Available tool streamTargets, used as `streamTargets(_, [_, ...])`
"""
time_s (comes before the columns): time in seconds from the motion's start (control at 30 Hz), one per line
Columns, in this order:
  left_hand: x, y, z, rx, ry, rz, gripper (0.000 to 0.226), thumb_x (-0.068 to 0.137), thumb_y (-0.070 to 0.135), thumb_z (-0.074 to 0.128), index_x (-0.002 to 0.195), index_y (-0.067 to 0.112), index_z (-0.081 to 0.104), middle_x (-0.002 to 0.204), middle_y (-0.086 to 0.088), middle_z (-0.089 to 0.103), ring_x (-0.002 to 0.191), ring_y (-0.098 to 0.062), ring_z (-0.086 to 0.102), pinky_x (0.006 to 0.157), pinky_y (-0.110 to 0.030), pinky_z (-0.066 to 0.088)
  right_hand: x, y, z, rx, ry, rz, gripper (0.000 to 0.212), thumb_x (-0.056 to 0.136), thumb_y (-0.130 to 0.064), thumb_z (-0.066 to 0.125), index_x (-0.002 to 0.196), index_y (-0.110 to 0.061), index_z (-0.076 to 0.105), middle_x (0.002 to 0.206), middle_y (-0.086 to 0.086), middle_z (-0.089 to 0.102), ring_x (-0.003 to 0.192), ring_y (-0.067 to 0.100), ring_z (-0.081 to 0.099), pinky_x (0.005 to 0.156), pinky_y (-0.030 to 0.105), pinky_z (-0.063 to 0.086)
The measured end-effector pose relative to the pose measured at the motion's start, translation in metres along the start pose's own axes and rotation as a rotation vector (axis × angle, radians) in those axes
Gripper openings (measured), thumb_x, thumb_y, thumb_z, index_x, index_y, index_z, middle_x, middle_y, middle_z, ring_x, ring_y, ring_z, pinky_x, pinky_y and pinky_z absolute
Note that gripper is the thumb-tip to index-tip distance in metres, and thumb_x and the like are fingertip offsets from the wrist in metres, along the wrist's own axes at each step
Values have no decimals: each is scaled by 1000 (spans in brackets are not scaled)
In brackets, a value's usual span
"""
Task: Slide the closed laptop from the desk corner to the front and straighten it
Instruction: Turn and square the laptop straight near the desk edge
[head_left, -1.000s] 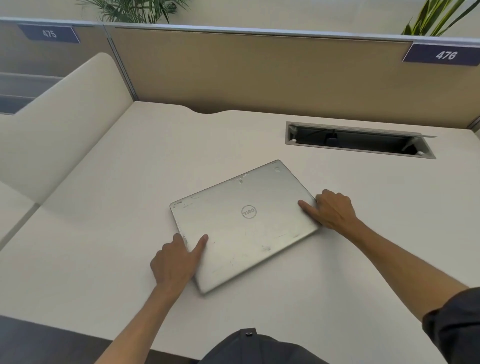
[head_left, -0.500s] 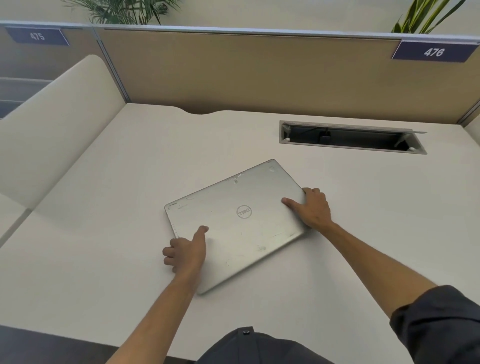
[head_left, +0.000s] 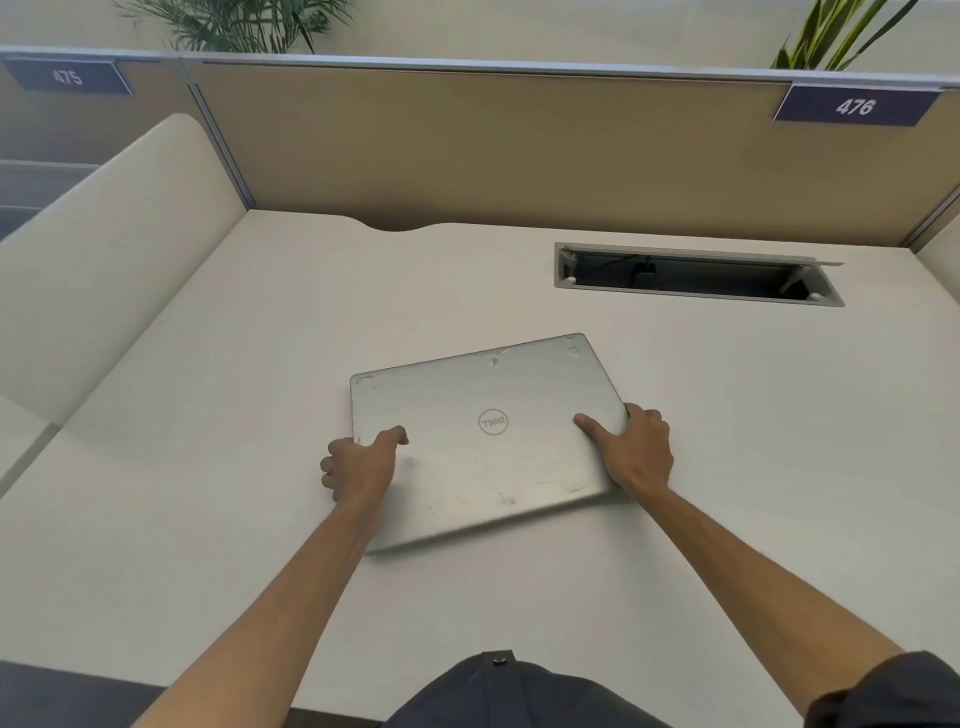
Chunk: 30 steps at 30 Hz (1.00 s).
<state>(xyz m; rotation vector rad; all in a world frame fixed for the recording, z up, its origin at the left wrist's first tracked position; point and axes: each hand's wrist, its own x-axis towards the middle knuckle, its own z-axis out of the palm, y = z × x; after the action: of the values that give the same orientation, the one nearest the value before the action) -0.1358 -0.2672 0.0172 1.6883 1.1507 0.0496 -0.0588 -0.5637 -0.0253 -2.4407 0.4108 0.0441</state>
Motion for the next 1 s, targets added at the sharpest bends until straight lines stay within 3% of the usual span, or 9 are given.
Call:
streamTargets(0.2, [20,18,4,59,-61,98,85,46,35,61,118,-9,53,128,-30,52,119,-43,49,89,-52,47,-16,1,0,43,80,93,89,75,-72,62,136,-10,49,128,11,50,126,30,42,97,44,42])
streamTargets(0.27, [24,26,5,43,-96,117,60,45,32,60,90,-7,57,98,-30,56,100,-45,51,74,-50,47,-20,1,-1,64,86,116,88,76,-70,63,138,-10,46,131,12,49,128,30,40,98,45,41])
streamTargets(0.33, [27,32,7,8,-147,137,36,43,30,57,66,7,42,71,-11,38,78,-32,39,65,-40,34,-22,0,-2,85,87,138,88,77,-67,65,140,-10,45,134,12,48,130,30,38,99,47,41])
streamTargets(0.6, [48,41,18,38,-199,191,30,46,25,55,68,11,39,76,-7,36,78,-26,35,66,-36,30,-30,0,1,117,125,187,84,79,-62,67,139,-9,46,134,14,48,130,31,37,99,47,40])
streamTargets(0.83, [53,41,26,140,-179,164,48,46,29,51,87,4,47,98,-15,47,102,-35,46,59,-32,29,-30,-3,0,109,128,185,81,80,-59,68,137,-6,47,133,15,48,129,32,38,99,46,41])
streamTargets(0.9, [54,37,30,160,-142,184,64,48,29,50,101,-7,53,109,-22,52,111,-37,43,64,-35,32,-31,-2,0,102,121,181,78,80,-58,68,136,-6,49,132,15,48,128,33,38,99,45,42])
streamTargets(1.0, [50,37,33,196,-92,203,73,49,31,49,114,-4,52,120,-17,48,109,-32,38,79,-40,37,-32,-2,0,105,114,176,74,81,-56,68,132,-6,50,131,15,48,127,32,38,98,45,42])
